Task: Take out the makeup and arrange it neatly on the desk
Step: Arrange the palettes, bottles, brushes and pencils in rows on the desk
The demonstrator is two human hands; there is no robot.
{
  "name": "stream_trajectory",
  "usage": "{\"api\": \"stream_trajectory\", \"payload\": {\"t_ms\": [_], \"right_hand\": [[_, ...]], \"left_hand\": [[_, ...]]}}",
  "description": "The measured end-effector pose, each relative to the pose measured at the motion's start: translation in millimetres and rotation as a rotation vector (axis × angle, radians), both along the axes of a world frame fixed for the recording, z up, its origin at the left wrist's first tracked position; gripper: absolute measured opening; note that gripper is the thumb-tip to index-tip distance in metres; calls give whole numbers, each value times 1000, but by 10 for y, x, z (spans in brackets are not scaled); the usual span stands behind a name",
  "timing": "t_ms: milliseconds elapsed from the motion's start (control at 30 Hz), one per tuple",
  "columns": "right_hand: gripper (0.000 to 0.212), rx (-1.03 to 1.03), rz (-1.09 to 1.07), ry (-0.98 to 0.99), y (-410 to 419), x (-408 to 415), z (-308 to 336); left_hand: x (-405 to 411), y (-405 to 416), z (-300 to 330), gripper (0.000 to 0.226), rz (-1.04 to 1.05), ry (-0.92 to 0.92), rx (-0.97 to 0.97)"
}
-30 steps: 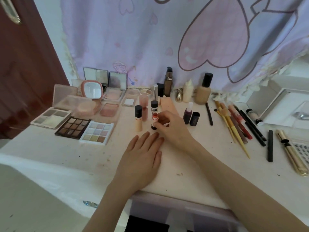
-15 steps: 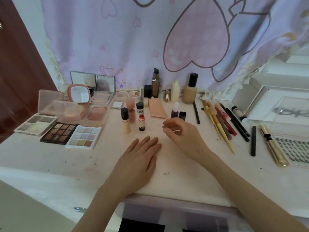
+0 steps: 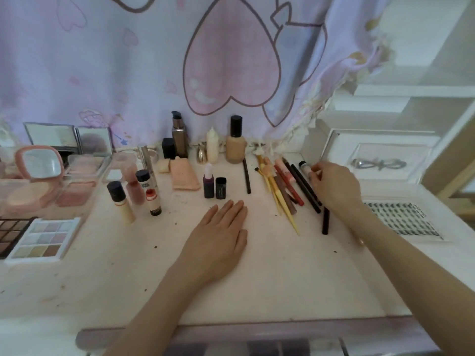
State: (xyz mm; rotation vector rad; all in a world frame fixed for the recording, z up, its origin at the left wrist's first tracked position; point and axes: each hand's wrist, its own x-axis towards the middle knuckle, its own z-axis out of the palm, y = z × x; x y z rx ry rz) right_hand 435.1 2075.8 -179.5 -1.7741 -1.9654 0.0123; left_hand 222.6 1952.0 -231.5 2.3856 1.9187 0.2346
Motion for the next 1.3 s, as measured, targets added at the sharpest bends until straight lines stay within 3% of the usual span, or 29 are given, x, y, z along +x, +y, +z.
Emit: {"api": "stream_trajectory", "payload": {"t_ms": [133, 233, 467, 633, 767, 833, 933, 1000, 1067, 1200, 1300], "right_hand": [[22, -38, -79, -314, 222, -4, 16], [12, -90, -107, -439, 286, -82, -1], [12, -168, -169, -354, 357, -187, -69], [37, -173, -165, -274, 318, -164, -42], [40, -65, -98, -13, 102, -155, 102], [35, -68, 12, 179, -67, -208, 167], [30, -269, 235, 530, -400, -349, 237], [20, -459, 373, 653, -589, -456, 220], [15, -593, 482, 718, -694, -559, 161], [27, -836, 558, 1135, -758, -724, 26], [36, -831, 608, 1187, -788, -779, -47]], "left_hand": [[-7, 13, -2, 54, 2, -18, 10], [-6, 8, 7, 54, 2, -43, 15], [-4, 6, 23, 54, -3, -70, 21], [-16, 2, 17, 53, -15, -90, 51], [-31, -20, -11, 49, -22, -217, 148], [-47, -41, 2, 47, 4, -380, 191], [-69, -65, 44, 63, 59, -711, 223], [-74, -78, 85, 71, 81, -824, 282], [-70, -92, 123, 62, 74, -844, 363], [-55, -139, 181, 20, 88, -751, 495], [-37, -147, 196, 12, 153, -793, 489]]}}
